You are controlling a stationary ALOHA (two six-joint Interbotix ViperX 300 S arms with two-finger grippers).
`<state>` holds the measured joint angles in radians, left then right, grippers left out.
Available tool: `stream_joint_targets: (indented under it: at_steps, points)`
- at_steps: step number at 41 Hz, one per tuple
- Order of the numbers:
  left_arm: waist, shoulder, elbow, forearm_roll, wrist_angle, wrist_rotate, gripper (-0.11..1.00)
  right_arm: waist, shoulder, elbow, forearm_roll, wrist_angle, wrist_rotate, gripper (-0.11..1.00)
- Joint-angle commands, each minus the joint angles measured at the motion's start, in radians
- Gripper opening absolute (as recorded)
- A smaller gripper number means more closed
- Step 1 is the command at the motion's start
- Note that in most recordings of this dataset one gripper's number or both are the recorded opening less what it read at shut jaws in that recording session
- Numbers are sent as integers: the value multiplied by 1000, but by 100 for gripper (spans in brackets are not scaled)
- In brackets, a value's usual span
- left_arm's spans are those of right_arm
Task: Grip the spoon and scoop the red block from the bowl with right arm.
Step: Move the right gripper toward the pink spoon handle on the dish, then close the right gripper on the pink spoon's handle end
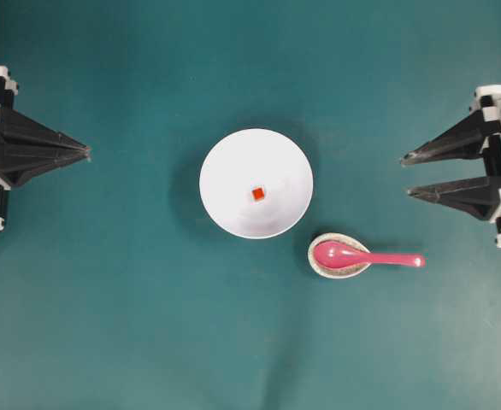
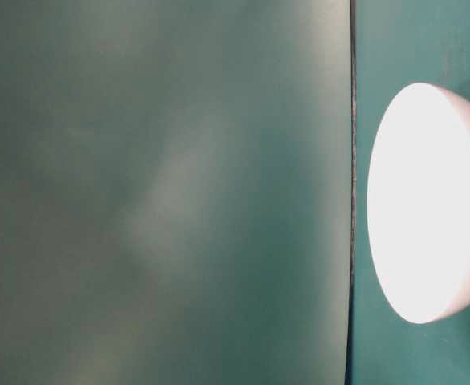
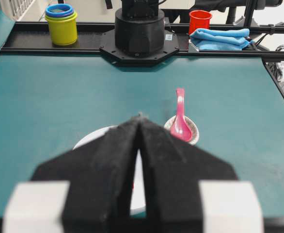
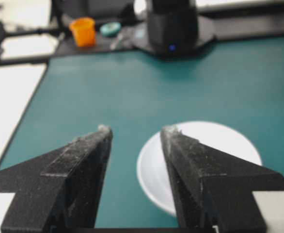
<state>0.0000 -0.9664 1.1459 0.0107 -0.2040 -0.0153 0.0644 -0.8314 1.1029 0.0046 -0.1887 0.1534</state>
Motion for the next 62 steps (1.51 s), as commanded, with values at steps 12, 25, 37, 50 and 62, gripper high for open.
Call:
stream_joint_targets:
  at_steps: [12, 25, 37, 50, 62]
  points:
    - [-2, 0, -28, 3, -5, -28, 1, 18, 103, 91, 77, -244, 8, 52]
    - [-2, 0, -28, 3, -5, -29, 1, 170, 301, 245, 295, -681, 8, 52]
    - [-2, 0, -28, 3, -3, -29, 1, 442, 584, 270, 595, -876, 6, 52]
    - [-2, 0, -26, 3, -3, -31, 1, 684, 813, 224, 870, -950, 5, 52]
    - [-2, 2, -26, 3, -3, -31, 1, 727, 893, 215, 910, -943, -18, 52]
